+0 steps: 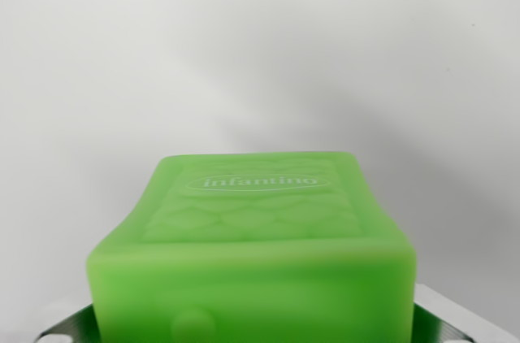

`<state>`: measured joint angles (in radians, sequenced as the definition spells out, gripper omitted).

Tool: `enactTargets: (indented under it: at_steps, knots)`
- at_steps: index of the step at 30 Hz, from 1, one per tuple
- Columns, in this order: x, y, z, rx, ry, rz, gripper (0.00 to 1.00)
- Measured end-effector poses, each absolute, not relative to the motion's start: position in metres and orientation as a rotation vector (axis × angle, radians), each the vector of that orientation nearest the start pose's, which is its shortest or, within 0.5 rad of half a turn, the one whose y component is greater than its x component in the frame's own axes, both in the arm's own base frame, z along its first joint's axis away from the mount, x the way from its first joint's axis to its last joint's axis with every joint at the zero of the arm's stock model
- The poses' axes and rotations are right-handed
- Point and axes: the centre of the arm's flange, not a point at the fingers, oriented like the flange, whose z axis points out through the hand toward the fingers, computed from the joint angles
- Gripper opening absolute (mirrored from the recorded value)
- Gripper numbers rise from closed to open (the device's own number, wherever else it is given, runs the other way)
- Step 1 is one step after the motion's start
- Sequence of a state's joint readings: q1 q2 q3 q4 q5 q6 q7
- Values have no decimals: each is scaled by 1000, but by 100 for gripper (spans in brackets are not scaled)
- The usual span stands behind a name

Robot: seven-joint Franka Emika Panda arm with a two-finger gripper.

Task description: Stack cube

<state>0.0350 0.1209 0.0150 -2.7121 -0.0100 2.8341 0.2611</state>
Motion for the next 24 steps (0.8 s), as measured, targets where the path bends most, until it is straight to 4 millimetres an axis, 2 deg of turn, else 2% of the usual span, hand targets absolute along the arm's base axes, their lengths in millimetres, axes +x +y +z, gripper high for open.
enactTargets:
  at_steps: [24]
  knots:
    - [402,21,259,-3127,317,-9,0]
